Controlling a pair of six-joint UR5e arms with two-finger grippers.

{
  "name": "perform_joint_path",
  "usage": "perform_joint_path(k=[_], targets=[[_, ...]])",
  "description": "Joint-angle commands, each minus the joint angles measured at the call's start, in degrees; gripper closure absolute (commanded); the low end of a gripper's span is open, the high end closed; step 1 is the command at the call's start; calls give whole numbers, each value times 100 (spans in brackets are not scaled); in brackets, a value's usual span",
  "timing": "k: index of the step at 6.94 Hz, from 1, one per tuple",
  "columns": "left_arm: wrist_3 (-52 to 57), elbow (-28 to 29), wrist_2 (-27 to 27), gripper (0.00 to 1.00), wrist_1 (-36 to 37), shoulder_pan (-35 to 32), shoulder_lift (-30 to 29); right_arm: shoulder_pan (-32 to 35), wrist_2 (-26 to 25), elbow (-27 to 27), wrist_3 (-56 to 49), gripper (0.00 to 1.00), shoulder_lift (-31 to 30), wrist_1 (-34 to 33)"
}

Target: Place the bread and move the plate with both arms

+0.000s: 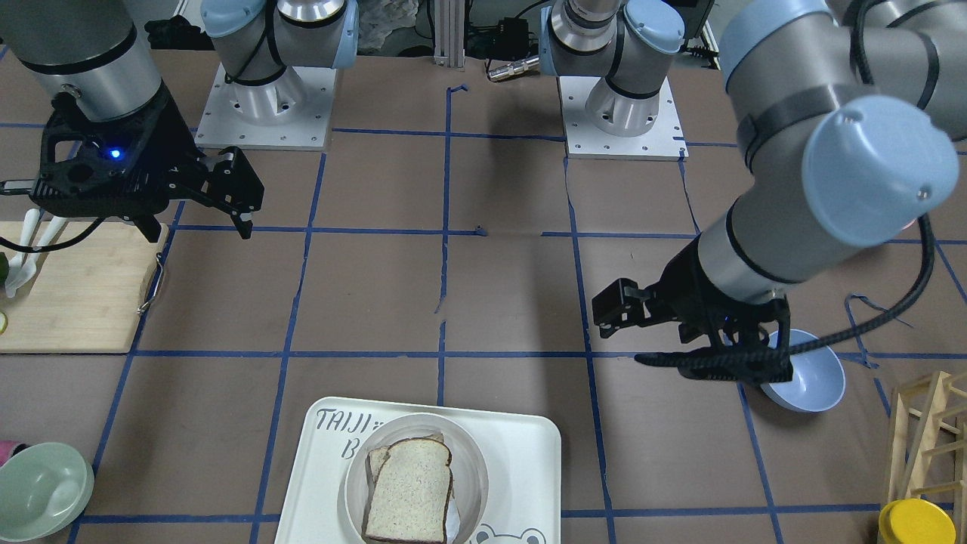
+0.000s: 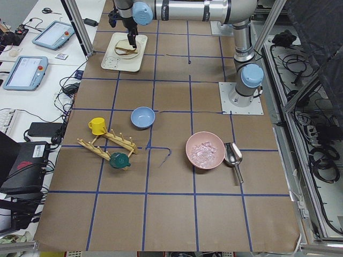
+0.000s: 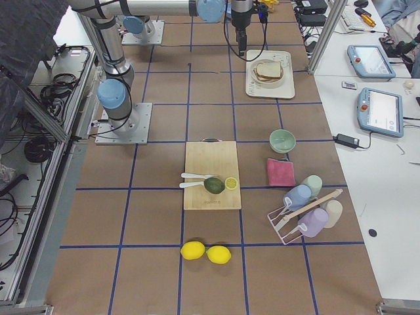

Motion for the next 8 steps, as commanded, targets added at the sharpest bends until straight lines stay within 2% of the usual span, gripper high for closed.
perform_joint_path(k=[1, 2, 4, 8], targets=[[-526, -841, 7, 0, 50, 4, 717, 48, 23, -67, 100, 0, 2, 50], [-494, -1236, 16, 0, 68, 12, 1094, 48, 24, -67, 101, 0, 2, 50], [-458, -1958, 575, 0, 129, 38, 1833, 56, 32, -50, 101, 0, 2, 41], [-581, -2093, 552, 0, 261, 21, 1942, 48, 33, -32, 101, 0, 2, 41]])
